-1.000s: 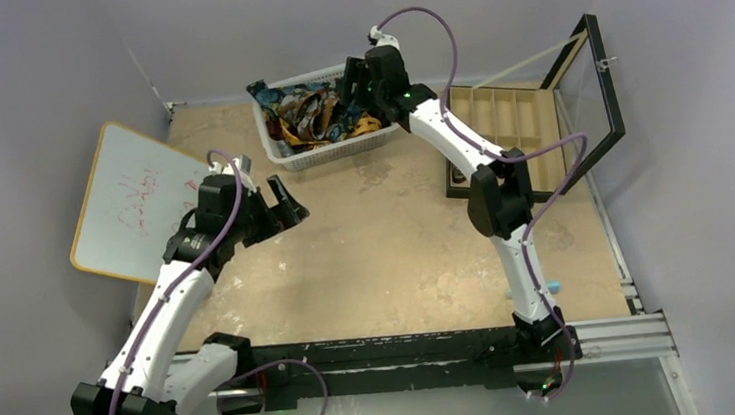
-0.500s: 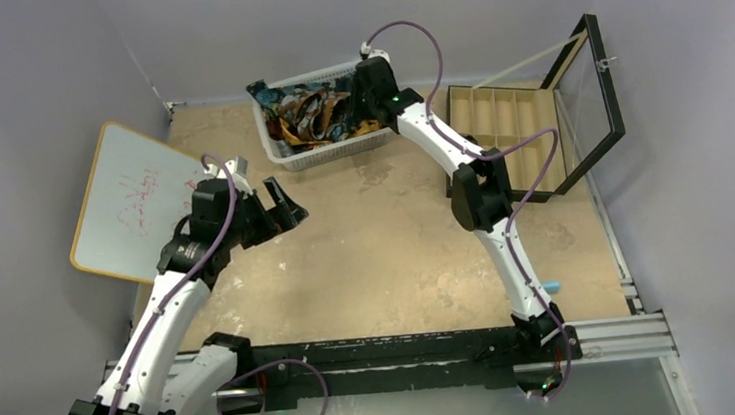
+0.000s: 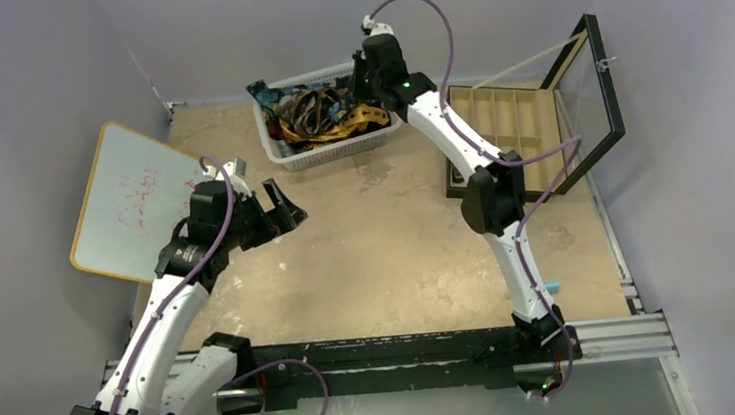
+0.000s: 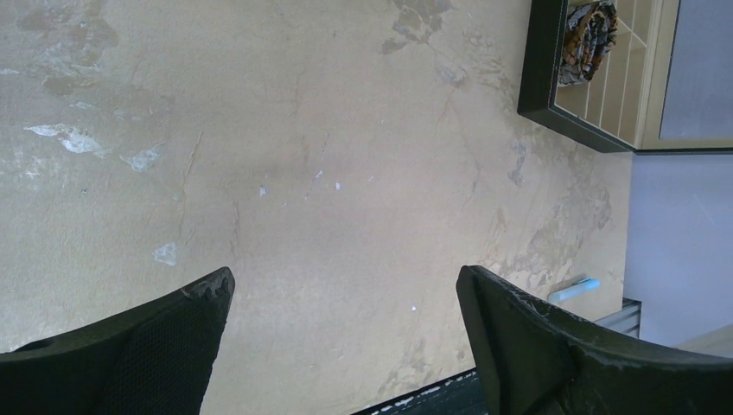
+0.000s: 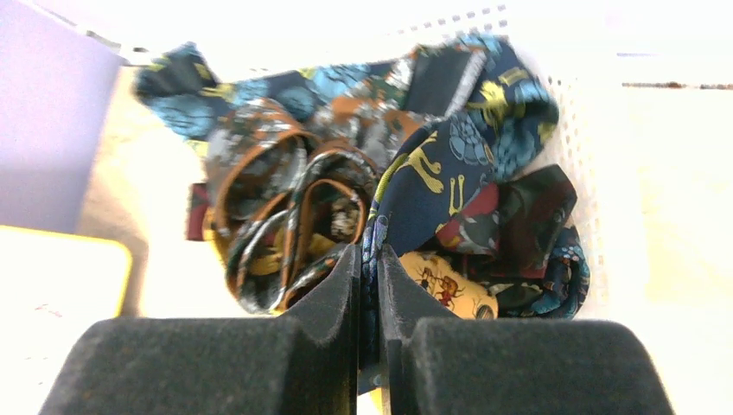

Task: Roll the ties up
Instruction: Pick up the tie from the bin.

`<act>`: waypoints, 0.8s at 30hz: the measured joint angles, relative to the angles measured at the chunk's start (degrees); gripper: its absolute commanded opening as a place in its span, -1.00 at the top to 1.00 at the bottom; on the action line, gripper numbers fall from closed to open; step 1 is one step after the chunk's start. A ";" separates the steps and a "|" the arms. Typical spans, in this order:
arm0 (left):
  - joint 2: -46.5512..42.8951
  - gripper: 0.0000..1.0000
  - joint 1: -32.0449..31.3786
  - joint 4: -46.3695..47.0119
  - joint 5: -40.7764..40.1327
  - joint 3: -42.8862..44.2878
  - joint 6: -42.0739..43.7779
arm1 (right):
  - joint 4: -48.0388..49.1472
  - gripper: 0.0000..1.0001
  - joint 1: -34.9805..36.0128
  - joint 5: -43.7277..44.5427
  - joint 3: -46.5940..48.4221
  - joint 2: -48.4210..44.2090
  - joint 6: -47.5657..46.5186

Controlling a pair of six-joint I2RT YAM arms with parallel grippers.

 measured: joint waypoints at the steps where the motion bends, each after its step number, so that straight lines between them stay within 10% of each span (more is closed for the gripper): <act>1: 0.00 -0.99 0.00 0.00 0.00 0.00 0.02 | 0.07 0.89 0.00 -0.52 -0.22 -1.27 -0.07; 10: 0.68 -0.99 0.00 0.04 0.61 0.00 0.17 | 2.45 0.93 0.11 -4.28 -0.46 -9.92 -0.20; 17: 1.33 -0.99 0.00 0.09 1.27 0.00 0.42 | 2.43 0.51 0.15 -2.64 0.07 -5.20 -1.25; 24: 2.86 -0.99 0.00 0.09 2.51 0.00 0.61 | 1.81 0.86 0.15 -3.80 0.04 2.08 -1.29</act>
